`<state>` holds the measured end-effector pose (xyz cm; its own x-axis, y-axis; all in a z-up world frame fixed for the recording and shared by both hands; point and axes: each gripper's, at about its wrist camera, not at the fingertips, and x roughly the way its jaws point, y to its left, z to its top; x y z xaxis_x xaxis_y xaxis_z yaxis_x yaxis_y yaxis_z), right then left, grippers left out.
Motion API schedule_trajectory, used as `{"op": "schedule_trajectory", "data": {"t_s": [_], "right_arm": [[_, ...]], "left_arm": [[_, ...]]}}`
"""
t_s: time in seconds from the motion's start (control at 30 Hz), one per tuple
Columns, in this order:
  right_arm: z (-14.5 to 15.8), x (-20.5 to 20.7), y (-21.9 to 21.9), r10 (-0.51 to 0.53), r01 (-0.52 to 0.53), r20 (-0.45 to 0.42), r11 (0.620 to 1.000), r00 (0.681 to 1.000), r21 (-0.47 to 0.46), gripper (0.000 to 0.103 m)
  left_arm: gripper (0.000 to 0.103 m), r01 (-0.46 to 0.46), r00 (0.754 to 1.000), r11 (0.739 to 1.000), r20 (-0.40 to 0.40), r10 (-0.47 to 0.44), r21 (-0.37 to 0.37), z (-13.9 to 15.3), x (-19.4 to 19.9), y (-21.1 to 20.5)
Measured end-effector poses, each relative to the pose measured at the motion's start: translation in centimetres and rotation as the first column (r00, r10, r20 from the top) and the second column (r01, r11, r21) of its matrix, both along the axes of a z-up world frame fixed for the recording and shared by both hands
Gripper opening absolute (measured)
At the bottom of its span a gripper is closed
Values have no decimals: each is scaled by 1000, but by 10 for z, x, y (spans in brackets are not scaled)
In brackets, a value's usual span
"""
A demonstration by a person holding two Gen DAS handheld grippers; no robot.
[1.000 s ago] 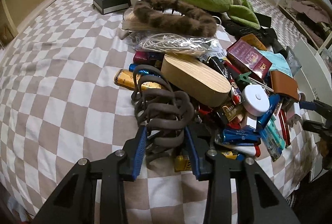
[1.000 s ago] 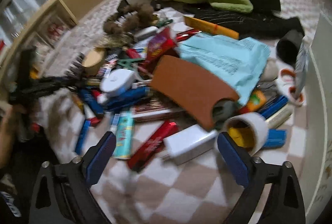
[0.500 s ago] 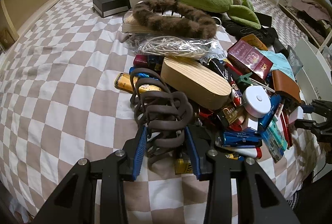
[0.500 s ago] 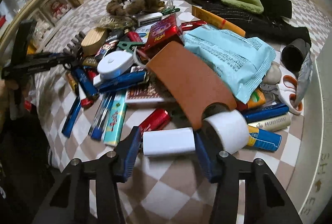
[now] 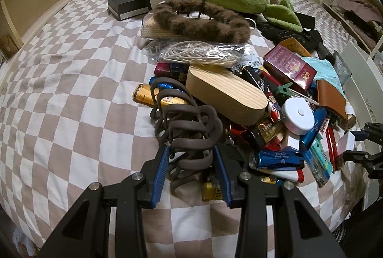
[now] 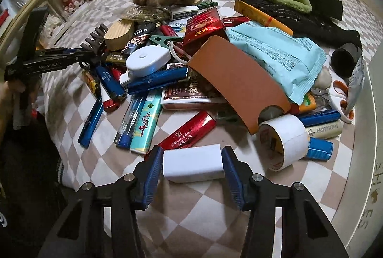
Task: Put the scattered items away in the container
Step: 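Close the left gripper on the claw clip while the right grasps the power bank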
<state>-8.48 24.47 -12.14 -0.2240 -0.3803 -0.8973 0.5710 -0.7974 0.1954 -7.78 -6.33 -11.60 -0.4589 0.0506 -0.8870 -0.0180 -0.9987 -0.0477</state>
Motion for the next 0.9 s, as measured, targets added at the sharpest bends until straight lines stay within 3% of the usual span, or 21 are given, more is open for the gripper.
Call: {"op": "schedule_trajectory", "data": {"t_s": [0.13, 0.37, 0.63, 0.9], "right_arm": [[-6, 4, -4, 12, -12, -10, 999, 1000, 45, 52], [-2, 2, 2, -67, 66, 22, 997, 998, 34, 51], [12, -1, 15, -180, 184, 83, 982, 980, -50, 51], [46, -2, 20, -246, 246, 22, 962, 969, -118, 51]], "left_arm": [[41, -10, 1000, 1000, -2, 10, -1, -1, -1, -1], [36, -14, 1000, 1000, -25, 14, -7, 6, 2, -1], [36, -26, 996, 1000, -83, 26, 4, 25, 7, -2], [36, -20, 987, 1000, -156, 20, 6, 54, 8, 8]]}}
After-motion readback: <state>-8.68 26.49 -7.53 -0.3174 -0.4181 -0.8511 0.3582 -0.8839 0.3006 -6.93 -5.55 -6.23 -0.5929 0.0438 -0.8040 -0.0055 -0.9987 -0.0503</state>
